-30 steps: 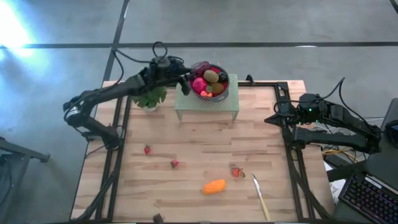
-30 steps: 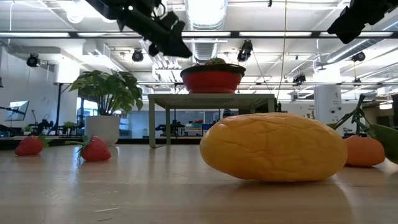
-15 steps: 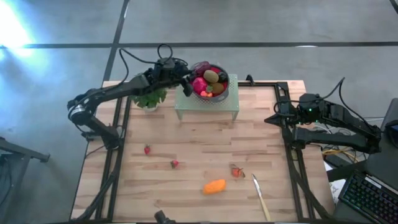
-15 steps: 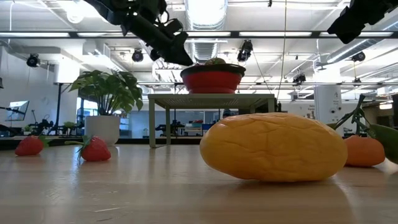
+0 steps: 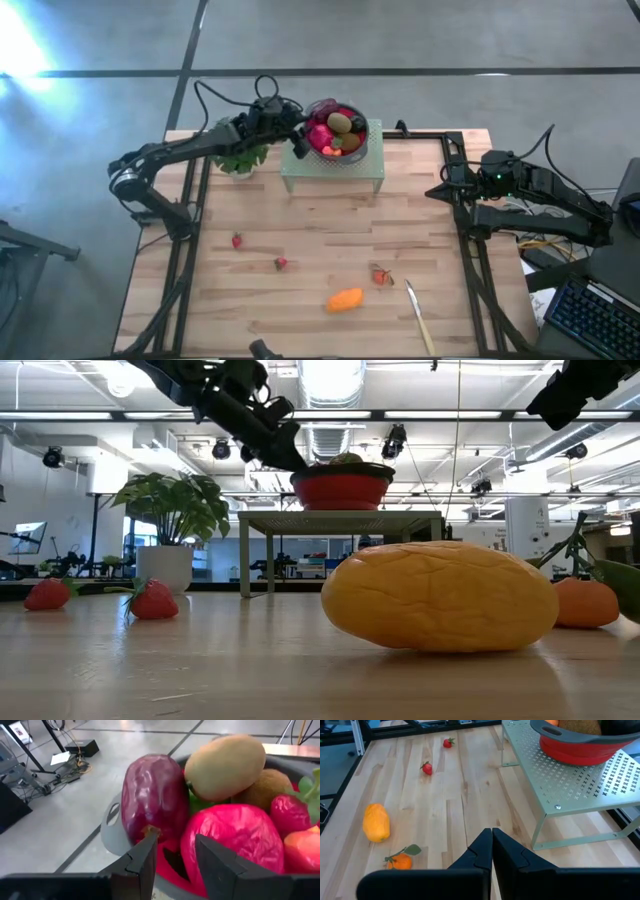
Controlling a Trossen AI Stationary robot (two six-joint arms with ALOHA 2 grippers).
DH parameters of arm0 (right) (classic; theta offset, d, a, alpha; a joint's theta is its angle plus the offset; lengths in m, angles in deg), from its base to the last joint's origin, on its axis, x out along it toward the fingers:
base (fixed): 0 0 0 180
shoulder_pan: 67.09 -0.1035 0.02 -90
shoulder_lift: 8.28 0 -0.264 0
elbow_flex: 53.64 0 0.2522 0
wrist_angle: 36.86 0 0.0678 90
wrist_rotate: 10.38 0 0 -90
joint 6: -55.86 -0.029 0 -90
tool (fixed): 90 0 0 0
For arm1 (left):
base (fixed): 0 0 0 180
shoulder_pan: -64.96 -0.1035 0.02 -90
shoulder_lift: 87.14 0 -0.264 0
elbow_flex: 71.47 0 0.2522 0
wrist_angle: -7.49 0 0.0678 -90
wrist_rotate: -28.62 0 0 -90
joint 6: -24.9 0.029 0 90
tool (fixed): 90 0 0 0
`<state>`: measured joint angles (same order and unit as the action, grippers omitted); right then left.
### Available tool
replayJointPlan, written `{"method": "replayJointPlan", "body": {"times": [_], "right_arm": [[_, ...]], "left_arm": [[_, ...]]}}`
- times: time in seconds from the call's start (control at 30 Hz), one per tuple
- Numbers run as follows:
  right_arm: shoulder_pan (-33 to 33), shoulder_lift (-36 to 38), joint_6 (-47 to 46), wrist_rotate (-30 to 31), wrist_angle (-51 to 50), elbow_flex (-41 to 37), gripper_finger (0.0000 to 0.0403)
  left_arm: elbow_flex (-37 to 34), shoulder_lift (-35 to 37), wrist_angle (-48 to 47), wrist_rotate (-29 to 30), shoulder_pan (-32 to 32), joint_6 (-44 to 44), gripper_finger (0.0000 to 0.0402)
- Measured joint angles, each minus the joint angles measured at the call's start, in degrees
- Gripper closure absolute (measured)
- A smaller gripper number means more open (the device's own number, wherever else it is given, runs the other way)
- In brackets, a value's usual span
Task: Pick & Place Fruit
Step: Put the strawberry into the red strainer bowl on the shelf
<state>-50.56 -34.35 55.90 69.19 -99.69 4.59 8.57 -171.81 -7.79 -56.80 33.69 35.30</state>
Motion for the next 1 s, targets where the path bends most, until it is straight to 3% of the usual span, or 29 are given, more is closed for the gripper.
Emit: {"method": "replayJointPlan", "body": {"times": [0.4, 0.53, 0.77, 1.0], "right_arm": [[0.0, 0.0, 0.0, 0.0, 0.0, 0.0, 0.0394], [0.0, 0.0, 0.0, 0.0, 0.0, 0.0, 0.0394], [0.0, 0.0, 0.0, 0.0, 0.0, 0.0, 0.0394], [0.0, 0.0, 0.0, 0.0, 0.0, 0.0, 0.0394]], "left_arm": [[2.8, 2.5, -3.3, -0.2, 0.2, -0.6, 0.0262], [5.5, 3.8, -15.4, -0.6, 1.2, -0.9, 0.0263], [12.4, 4.5, -46.4, -0.8, 6.9, -2.0, 0.0262], [10.7, 5.1, -60.6, -0.7, 18.3, -12.2, 0.0262]]}}
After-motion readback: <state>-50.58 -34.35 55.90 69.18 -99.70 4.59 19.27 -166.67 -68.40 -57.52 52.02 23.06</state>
